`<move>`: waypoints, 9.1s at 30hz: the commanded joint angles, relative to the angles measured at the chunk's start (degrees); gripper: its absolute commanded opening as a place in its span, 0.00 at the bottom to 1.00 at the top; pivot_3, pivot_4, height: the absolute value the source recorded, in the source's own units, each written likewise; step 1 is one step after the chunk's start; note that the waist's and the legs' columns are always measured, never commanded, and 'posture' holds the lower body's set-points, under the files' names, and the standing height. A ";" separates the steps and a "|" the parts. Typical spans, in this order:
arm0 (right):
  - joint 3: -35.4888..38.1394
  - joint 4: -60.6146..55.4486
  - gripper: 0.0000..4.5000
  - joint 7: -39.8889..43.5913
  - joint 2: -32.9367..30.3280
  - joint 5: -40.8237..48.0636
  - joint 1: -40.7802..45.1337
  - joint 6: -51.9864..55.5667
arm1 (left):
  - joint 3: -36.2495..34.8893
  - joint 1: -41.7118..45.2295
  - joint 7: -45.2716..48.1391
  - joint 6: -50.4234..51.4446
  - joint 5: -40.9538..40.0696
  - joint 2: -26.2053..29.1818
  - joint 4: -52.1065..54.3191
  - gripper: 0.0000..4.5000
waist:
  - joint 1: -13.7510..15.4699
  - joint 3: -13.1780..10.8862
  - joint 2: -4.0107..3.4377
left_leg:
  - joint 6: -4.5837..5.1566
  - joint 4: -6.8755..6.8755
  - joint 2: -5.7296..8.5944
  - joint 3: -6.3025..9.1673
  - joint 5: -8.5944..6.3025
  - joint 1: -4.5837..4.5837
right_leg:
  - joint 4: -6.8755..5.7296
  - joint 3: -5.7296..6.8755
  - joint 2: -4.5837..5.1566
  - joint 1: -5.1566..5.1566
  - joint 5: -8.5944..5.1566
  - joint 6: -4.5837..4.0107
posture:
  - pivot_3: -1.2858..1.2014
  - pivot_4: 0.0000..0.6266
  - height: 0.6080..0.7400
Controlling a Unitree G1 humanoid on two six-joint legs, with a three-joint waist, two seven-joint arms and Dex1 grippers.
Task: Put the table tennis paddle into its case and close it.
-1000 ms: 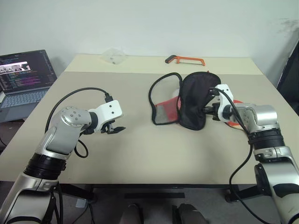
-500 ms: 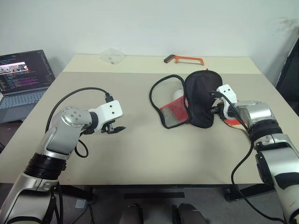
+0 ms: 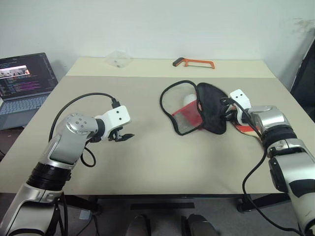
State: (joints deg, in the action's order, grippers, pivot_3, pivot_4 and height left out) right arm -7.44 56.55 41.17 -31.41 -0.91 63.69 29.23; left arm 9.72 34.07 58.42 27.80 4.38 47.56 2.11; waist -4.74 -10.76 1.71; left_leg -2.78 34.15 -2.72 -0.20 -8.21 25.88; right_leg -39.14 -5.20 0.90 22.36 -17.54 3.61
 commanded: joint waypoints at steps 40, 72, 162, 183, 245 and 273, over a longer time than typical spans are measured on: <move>11.80 -48.63 0.99 -6.15 -7.25 12.22 -13.53 27.94 | 17.94 23.37 -26.81 -36.88 16.33 -38.80 -53.67 0.79 | 3.12 -0.04 -0.18 | 0.23 0.81 0.22 -0.07 0.16 0.00 | -0.19 -0.26 0.11 -0.22 0.40 0.70 | 0.52 0.24 1.00; 11.91 -50.12 1.00 -8.16 -6.19 14.77 -13.53 28.59 | 14.76 16.49 -22.88 -48.30 21.87 -15.03 -42.56 0.00 | 1.58 -0.04 -0.20 | 0.39 0.52 0.17 -0.24 0.26 0.17 | 0.15 -0.34 0.13 -0.02 0.79 0.53 | 0.52 0.24 1.00; 18.85 -17.89 0.00 -7.25 27.03 32.48 26.59 15.53 | -4.64 -3.94 -13.56 -17.14 6.08 -1.34 -13.44 0.81 | 0.03 -0.05 -0.18 | 0.39 -0.18 0.02 -0.21 0.26 0.26 | 0.08 -0.14 0.07 0.41 0.60 0.12 | 0.52 0.24 1.00; 12.25 -4.66 0.00 -4.17 21.44 19.94 24.07 7.15 | -3.46 -5.18 -14.72 -17.07 6.35 -2.08 -12.28 0.81 | 1.06 0.00 -0.09 | 0.36 0.09 0.05 -0.09 0.29 0.83 | -0.18 0.02 0.11 0.92 0.59 0.09 | 0.52 0.24 1.00; 20.51 -33.53 0.99 -8.40 -16.69 11.18 -22.22 29.13 | -7.69 0.54 6.18 -18.77 -11.47 -0.74 -10.56 0.81 | 1.24 -0.03 -0.18 | 0.37 0.73 0.07 -0.16 0.30 0.78 | -0.82 -0.26 0.01 0.90 0.59 0.13 | 0.52 0.24 1.00; 20.64 -34.45 0.24 -17.60 -8.25 13.46 -23.03 29.59 | -7.58 0.08 4.41 -14.89 -12.75 -0.70 -6.57 0.81 | 0.13 -0.03 -0.19 | 0.56 0.78 0.04 -0.23 0.44 0.54 | -0.82 -0.43 -0.07 0.75 0.67 0.26 | 0.52 0.24 1.00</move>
State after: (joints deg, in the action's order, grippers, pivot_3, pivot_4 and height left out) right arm 12.20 22.97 23.70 -38.95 12.51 38.93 60.42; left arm 4.16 33.91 63.30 13.09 -7.86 45.93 -6.42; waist -4.61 -10.79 1.52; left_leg -2.22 34.93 -2.68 -0.41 -7.77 26.43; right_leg -39.96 -5.62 0.82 23.11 -16.87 3.87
